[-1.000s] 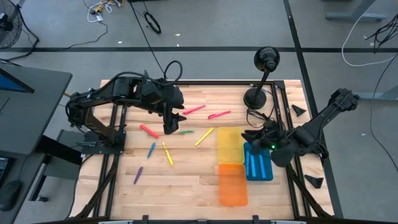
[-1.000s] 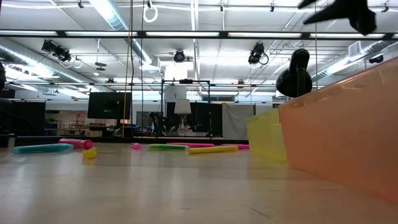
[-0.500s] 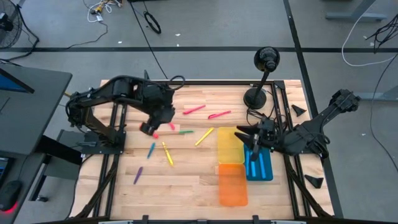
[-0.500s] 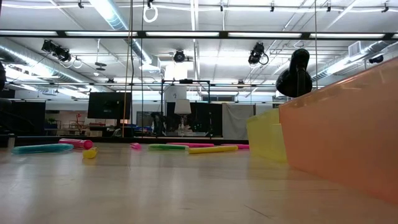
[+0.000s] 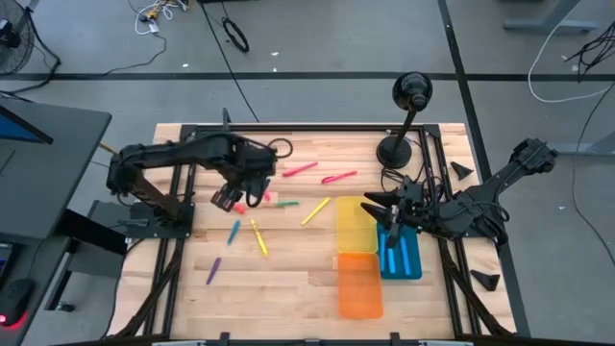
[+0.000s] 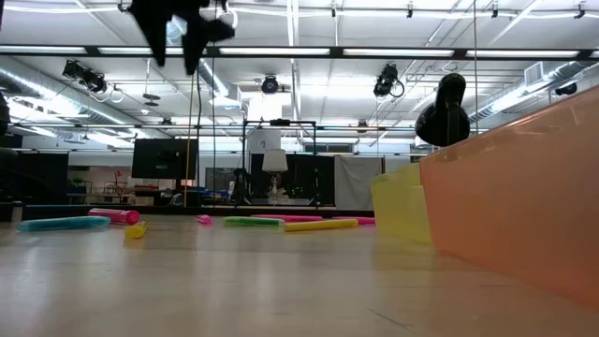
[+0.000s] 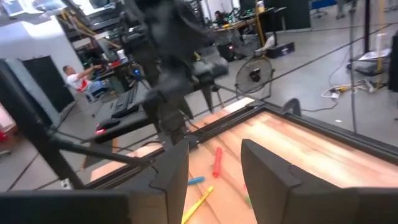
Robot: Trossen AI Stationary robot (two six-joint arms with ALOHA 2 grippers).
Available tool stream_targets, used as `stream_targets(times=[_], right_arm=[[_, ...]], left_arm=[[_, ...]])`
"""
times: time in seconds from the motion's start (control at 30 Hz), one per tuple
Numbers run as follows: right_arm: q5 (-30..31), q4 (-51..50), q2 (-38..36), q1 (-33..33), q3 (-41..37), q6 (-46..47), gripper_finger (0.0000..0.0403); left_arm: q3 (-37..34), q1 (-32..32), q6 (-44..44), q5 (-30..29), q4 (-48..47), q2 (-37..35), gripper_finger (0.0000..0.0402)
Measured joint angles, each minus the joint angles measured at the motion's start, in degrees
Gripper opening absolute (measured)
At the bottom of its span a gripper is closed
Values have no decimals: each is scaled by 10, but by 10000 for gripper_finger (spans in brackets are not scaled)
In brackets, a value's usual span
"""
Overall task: Pick & Place Markers
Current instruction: Put the orange highlighter into the blue bin
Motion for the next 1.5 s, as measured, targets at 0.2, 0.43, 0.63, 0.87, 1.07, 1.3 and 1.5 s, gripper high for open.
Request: stream_targets(times=[0.2, 0.43, 0.63, 0.87, 1.07, 1.3, 1.5], right_arm=[[-15, 0, 0, 0, 0, 0, 146], [-15, 0, 0, 0, 0, 0, 146], [-15, -1, 0, 0, 0, 0, 146], [-15, -1, 0, 0, 0, 0, 146], [-15, -1, 0, 0, 0, 0, 146], [-15, -1, 0, 0, 0, 0, 146], [-15, -1, 0, -2, 0, 0, 146]], left_arm=[[-131, 11, 2, -4, 23, 0, 225], [-256, 12, 29, -31, 94, 0, 224], [-339, 12, 63, -55, 161, 0, 224], [-425, 27, 106, -44, 240, 0, 224], [-497, 66, 120, -55, 335, 0, 224], [-535, 106, 153, -91, 387, 0, 224], [-538, 120, 154, -88, 393, -1, 224]])
